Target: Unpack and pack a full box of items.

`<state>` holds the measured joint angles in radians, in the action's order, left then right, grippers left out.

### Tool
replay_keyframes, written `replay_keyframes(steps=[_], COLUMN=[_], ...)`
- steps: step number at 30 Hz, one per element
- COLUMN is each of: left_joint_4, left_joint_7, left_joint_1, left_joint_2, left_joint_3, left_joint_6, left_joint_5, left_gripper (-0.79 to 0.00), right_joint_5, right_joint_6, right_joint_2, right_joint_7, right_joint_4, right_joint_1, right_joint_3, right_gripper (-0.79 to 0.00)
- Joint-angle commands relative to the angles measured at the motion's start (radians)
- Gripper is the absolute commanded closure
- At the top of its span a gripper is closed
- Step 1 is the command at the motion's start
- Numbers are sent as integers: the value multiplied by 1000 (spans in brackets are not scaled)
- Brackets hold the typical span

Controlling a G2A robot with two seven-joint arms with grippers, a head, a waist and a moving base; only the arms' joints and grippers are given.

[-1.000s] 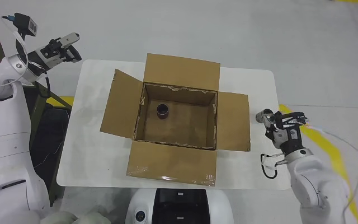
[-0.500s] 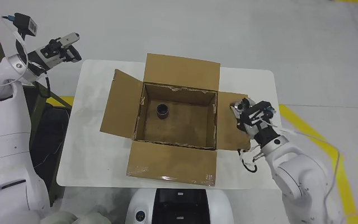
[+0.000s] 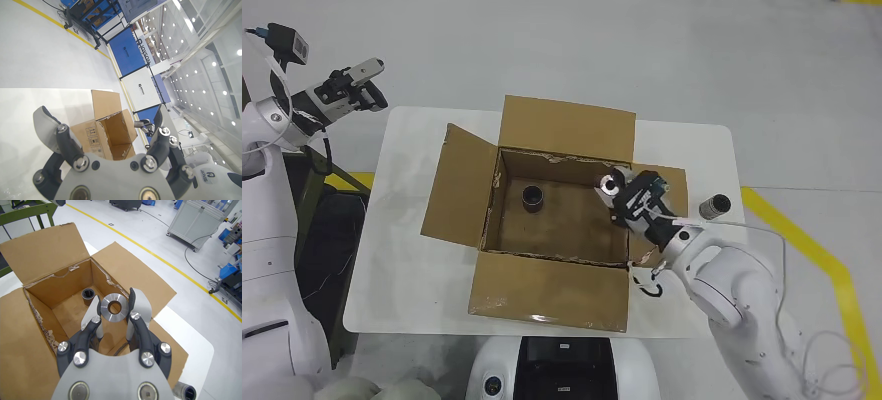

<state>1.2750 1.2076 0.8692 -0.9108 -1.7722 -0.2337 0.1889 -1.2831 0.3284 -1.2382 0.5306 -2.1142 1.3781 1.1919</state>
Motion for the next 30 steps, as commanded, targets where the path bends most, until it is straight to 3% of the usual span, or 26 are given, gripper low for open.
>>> replay_keyframes(steps=[1,30], left_joint_4=[0,0], left_joint_7=[0,0], left_joint_1=[0,0], left_joint_2=[0,0], left_joint_3=[0,0], left_joint_6=[0,0], left_joint_5=[0,0], left_gripper=[-785,-785], right_joint_5=[9,146], right_joint_6=[1,-62], right_joint_2=[-5,-83], right_joint_7=[4,8], right_joint_4=[31,493], right_joint_1=[-34,-333], right_joint_3=[-34,-311], right_gripper=[0,0])
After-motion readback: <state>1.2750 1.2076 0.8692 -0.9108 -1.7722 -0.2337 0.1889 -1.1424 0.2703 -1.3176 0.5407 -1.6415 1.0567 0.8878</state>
